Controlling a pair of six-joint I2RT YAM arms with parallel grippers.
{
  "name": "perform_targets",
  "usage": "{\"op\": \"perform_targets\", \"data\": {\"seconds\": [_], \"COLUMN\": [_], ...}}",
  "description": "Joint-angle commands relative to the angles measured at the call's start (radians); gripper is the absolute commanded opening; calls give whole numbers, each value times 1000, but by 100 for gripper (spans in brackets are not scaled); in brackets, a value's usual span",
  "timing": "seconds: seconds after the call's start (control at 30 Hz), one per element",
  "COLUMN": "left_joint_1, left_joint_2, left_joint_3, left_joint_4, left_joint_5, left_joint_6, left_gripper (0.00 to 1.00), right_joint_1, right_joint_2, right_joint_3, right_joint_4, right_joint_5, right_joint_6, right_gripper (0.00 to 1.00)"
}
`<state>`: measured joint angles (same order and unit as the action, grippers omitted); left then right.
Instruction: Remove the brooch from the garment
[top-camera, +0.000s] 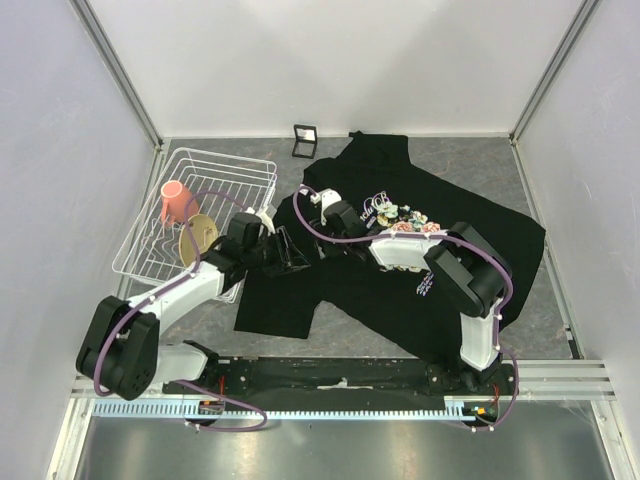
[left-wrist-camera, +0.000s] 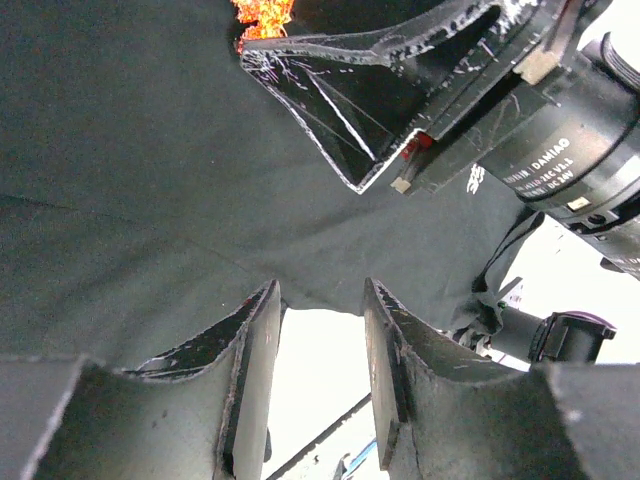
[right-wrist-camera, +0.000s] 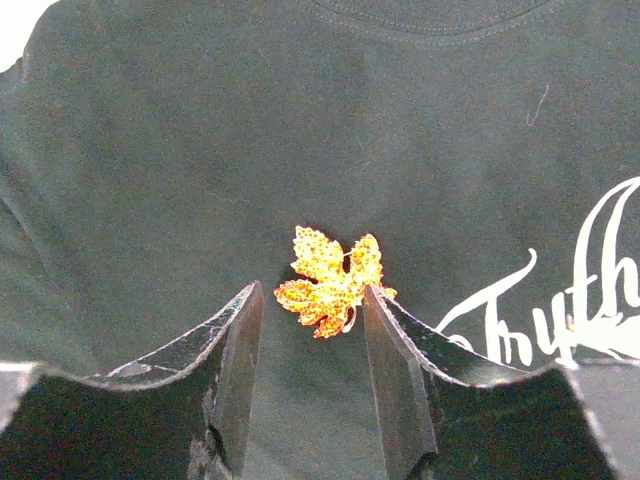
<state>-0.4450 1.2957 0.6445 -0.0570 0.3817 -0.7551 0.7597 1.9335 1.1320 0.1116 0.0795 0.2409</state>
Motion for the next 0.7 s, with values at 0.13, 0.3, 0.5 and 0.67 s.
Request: {"op": "perform_targets", "data": {"seconds": [0.13,0.3,0.5,0.67], "left_joint_1": [-3,-3,-3,-3], "left_joint_2": [-79,-90,-104,-102], "left_joint_3": [-22,-23,-26,-29], "left_joint_4": [34,28,17,11], "left_joint_5": [-18,-17,-23,-32], "left_joint_6": [-16,-13,-9,3], "left_gripper": [45,46,46,46], "right_joint_1": [20,39,55,56], "right_joint_2": [70,108,137,131], "right_joint_3": [63,87,117,114], "right_joint_4": [-18,-47,-98,-105], "right_joint_5": [60,111,238,255], "right_joint_6": [8,-9,-20,-15], "right_gripper": [55,57,53,38]}}
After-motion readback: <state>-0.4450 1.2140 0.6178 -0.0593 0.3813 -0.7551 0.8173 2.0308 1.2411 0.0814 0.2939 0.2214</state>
